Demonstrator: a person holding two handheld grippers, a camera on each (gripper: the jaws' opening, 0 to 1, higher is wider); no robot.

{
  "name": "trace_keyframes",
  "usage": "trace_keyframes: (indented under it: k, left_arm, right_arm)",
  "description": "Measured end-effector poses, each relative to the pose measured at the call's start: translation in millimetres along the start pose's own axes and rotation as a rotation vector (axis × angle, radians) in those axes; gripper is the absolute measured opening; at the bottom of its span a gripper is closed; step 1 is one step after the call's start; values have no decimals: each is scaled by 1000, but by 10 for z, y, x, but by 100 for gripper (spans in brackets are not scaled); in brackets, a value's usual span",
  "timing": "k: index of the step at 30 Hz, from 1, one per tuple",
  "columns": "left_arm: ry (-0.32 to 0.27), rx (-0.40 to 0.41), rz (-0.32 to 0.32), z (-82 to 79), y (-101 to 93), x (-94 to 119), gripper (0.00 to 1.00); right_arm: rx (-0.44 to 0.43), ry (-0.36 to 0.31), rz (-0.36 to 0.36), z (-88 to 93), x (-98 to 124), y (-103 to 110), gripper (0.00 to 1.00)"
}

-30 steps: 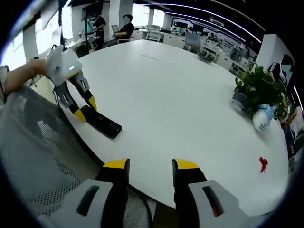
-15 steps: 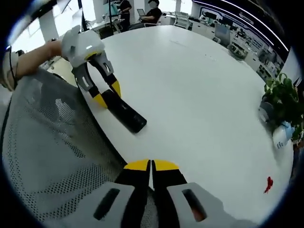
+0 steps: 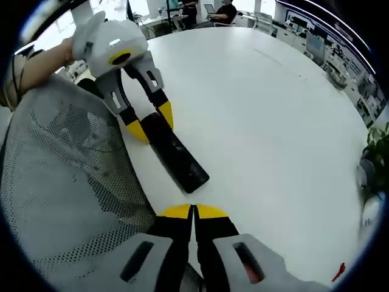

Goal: Press the specified remote control buttons in sequence, fully releasing each button before pressing the next.

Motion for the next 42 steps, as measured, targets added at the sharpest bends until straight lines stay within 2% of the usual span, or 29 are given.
trace_keyframes:
  k: [7, 17, 30, 31, 42]
  left_arm:
    - [-15, -17, 9, -1, 3, -12, 25]
    - [-29, -38, 23, -13, -8, -23, 25]
    - [-26, -36, 26, -15, -11, -18, 25]
    - [-25, -37, 26, -15, -12, -17, 25]
    - [-19, -36, 26, -12, -17, -16, 25]
  right_arm:
    - [59, 17, -21, -102, -121, -23, 0]
    - [145, 50, -43, -146, -238, 18, 0]
    - [220, 100, -31, -126, -296, 49, 0]
    - [251, 108, -15, -133, -290, 36, 0]
    - [297, 157, -9, -144, -306, 47, 0]
Point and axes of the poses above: the point that each gripper's makers call its tool centre point, and the gripper's own axes: x roughly backward along the fingers, y roughly to its left, z roughly out of its underside, the point moved 3 cm from there along x, roughly backward along the fingers, and after that the axes turned 5 degrees about y, right-handed, at the moved point
